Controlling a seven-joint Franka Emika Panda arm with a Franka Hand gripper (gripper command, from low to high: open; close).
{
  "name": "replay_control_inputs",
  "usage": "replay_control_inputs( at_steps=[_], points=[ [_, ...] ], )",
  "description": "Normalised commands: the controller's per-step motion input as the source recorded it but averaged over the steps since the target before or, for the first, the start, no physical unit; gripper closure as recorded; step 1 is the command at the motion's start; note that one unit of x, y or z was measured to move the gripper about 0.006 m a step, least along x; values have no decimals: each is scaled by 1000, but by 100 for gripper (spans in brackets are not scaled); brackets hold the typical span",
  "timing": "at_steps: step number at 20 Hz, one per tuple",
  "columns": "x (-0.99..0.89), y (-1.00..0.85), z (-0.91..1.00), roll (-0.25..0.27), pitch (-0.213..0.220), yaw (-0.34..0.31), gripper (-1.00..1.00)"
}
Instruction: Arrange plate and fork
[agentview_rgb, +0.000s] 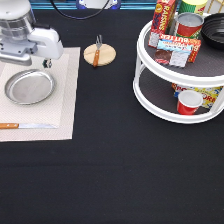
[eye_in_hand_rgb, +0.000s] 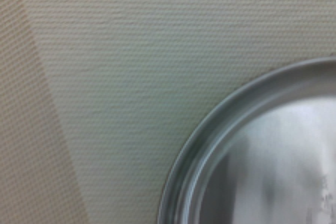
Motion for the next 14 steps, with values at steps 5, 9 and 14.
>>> replay_control_inputs(
  at_steps=[5, 9, 14],
  points=[
    [-690, 701, 50, -113, -201, 0, -100],
    [-546, 784, 95, -125, -212, 0, -100],
    [-537, 809, 35, -107, -209, 0, -100]
  ],
)
